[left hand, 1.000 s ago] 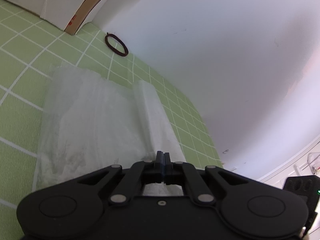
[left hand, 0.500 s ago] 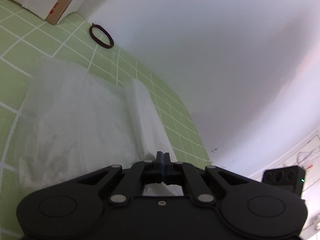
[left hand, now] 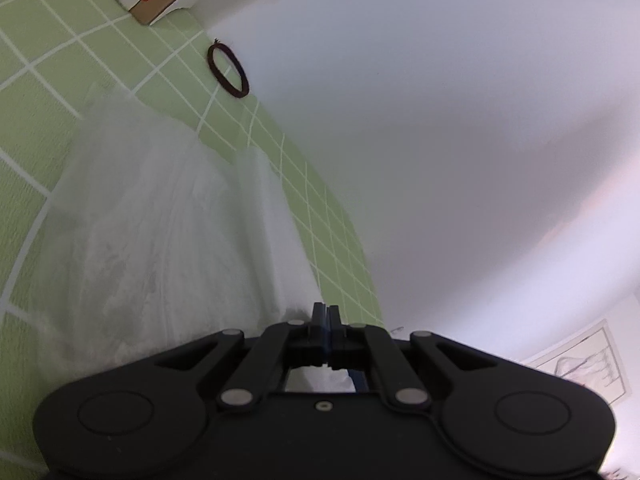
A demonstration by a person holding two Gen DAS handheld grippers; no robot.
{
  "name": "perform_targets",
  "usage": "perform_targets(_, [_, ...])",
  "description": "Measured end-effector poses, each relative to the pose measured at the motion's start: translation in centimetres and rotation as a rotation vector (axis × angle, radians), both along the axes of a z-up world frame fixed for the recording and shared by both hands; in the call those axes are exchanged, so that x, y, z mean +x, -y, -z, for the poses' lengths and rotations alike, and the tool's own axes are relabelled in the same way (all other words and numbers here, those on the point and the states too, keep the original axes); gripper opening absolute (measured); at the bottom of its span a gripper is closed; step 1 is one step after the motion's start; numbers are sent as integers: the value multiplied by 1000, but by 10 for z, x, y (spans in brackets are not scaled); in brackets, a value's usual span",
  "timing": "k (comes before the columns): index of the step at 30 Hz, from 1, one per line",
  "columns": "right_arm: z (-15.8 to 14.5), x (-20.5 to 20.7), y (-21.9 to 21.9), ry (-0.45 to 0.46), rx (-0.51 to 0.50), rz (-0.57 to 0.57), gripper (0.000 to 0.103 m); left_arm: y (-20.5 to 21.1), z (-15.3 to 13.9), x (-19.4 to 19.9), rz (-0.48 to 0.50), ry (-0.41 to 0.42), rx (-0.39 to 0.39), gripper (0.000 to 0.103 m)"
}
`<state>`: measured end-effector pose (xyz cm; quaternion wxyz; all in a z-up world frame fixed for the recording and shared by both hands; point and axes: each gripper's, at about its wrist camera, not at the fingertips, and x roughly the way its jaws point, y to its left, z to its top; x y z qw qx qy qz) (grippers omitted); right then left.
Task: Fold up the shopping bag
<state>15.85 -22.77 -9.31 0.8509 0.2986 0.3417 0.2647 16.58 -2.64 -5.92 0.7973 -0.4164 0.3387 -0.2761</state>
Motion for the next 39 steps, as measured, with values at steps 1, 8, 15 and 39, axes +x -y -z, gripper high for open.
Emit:
perform_targets(1, [-2,-2,-5,13,-45,0,34,0,0,0,2,3,10,2])
perform_targets(8, [-16,-14,-34,98,-323,-2,28,-8,-17,-7,11,31,113,2])
perform_targets(15, [-12,-13,-31,92,-306,4,27,-20,-24,-17,-13,53,211,2])
perform_targets(39, [-18,-23,-107,252,-838,44,45,-33,-8,-36,-24,78,111,2])
